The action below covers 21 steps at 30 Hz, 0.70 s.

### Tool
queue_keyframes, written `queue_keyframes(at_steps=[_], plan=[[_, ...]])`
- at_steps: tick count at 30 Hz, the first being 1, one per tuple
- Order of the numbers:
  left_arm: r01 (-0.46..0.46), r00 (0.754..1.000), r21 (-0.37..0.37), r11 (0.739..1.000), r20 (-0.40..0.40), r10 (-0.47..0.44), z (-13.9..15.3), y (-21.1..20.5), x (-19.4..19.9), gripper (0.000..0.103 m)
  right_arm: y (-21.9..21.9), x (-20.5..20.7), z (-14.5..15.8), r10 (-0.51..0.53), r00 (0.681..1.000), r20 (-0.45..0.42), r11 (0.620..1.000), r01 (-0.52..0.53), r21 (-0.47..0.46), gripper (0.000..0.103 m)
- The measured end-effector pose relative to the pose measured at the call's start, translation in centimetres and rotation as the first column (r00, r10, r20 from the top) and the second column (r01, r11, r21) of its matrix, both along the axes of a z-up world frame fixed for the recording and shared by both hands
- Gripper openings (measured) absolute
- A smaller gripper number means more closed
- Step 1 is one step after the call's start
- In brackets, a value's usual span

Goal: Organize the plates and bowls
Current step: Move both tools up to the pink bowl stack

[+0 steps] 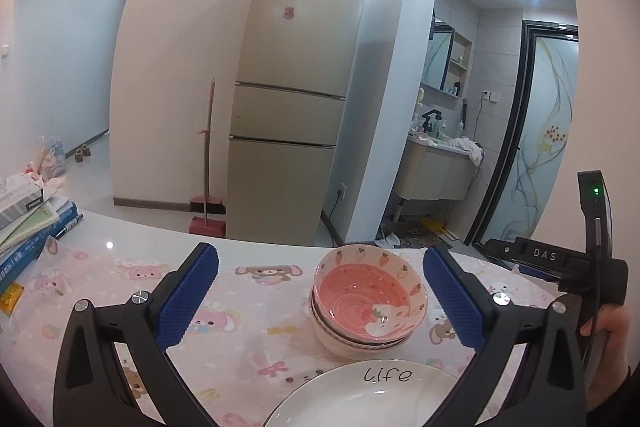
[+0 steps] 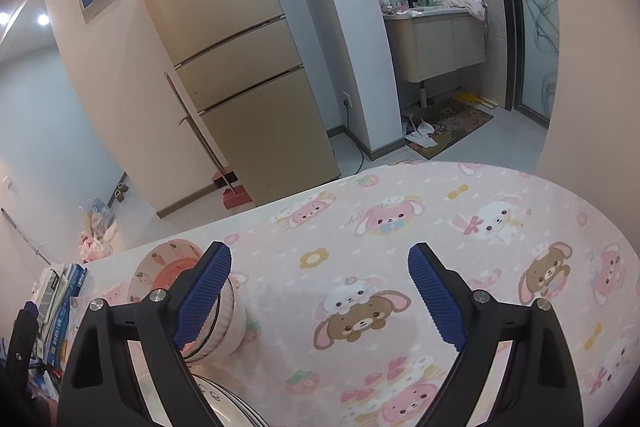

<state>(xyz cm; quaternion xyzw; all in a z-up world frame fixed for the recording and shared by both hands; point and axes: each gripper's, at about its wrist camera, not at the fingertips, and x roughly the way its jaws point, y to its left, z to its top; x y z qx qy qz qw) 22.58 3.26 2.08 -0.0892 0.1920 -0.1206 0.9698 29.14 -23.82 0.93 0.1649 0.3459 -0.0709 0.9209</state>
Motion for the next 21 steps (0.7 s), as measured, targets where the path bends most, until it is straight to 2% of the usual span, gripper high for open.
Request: queue_keyframes(at_steps=[5, 11, 14, 17, 21], plan=[[-0.004, 1.000, 0.008, 1.000, -0.006, 0.004, -0.1, -0.2, 0.1, 0.102, -0.3, 0.1, -0.1, -0.007, 1.000, -0.002, 1.000, 0.007, 0.010, 0.092], [-0.002, 1.000, 0.055, 0.998, 0.002, 0.002, -0.3, -1.2, 0.0, 0.102, -0.3, 0.1, -0.2, -0.003, 1.000, -0.010, 1.000, 0.003, -0.002, 0.092], [-0.005, 1.000, 0.044, 0.999, -0.001, 0.006, -0.4, -0.8, 0.1, 0.102, 0.1, 0.3, -0.4, 0.023, 1.000, -0.019, 1.000, -0.023, -0.002, 0.092], [-0.025, 0.999, 0.019, 0.999, -0.024, 0.026, -0.6, -0.1, 0.6, 0.102, 0.4, 0.5, -0.8, 0.091, 0.996, -0.012, 0.994, -0.090, 0.060, 0.092], [-0.032, 0.990, -0.042, 0.999, -0.136, 0.026, -1.5, 1.4, 2.4, 0.102, 1.4, 1.3, -2.4, 0.203, 0.978, -0.051, 0.966, -0.191, 0.176, 0.092]])
